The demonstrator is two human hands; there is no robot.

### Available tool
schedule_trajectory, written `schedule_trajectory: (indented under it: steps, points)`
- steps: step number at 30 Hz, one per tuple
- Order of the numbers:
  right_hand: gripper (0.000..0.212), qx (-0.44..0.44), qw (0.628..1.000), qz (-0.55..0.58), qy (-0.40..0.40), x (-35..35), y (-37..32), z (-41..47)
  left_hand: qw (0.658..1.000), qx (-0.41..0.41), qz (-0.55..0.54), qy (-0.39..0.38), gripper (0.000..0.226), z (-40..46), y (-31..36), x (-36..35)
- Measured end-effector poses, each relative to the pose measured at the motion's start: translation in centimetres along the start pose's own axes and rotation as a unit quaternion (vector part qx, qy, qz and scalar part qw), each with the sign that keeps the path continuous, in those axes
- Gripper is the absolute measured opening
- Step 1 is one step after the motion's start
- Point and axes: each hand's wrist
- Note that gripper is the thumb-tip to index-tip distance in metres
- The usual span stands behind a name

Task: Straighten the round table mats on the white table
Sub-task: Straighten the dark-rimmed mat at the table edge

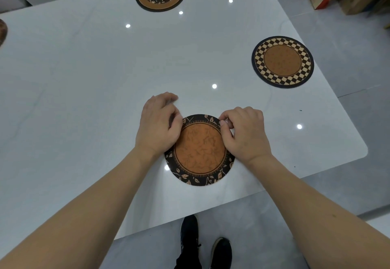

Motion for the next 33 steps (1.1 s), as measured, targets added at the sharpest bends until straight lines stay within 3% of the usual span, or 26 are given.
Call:
schedule_trajectory:
  steps: [20,27,33]
  points:
    - [0.023,-0.003,1.0,-0.021,0.022,-0.5,0.3,-0.2,0.999,0.011,-0.036,-0.003,0.033,-0.3,0.4,0.4]
    - [0.024,0.003,1.0,-0.023,0.009,-0.5,0.4,-0.2,0.998,-0.003,-0.037,-0.057,0.018,-1.8,-0.2,0.9]
    - [0.025,0.001,1.0,-0.014,0.005,-0.4,0.5,-0.2,0.999,-0.002,-0.025,-0.025,0.003,-3.8,-0.1,0.8]
Point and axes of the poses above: each hand's wrist, its own z-axis towards the middle knuckle, its own x-axis out of the back of the hand, y = z × x, and after that the axes turned 8 degrees about x, right-handed
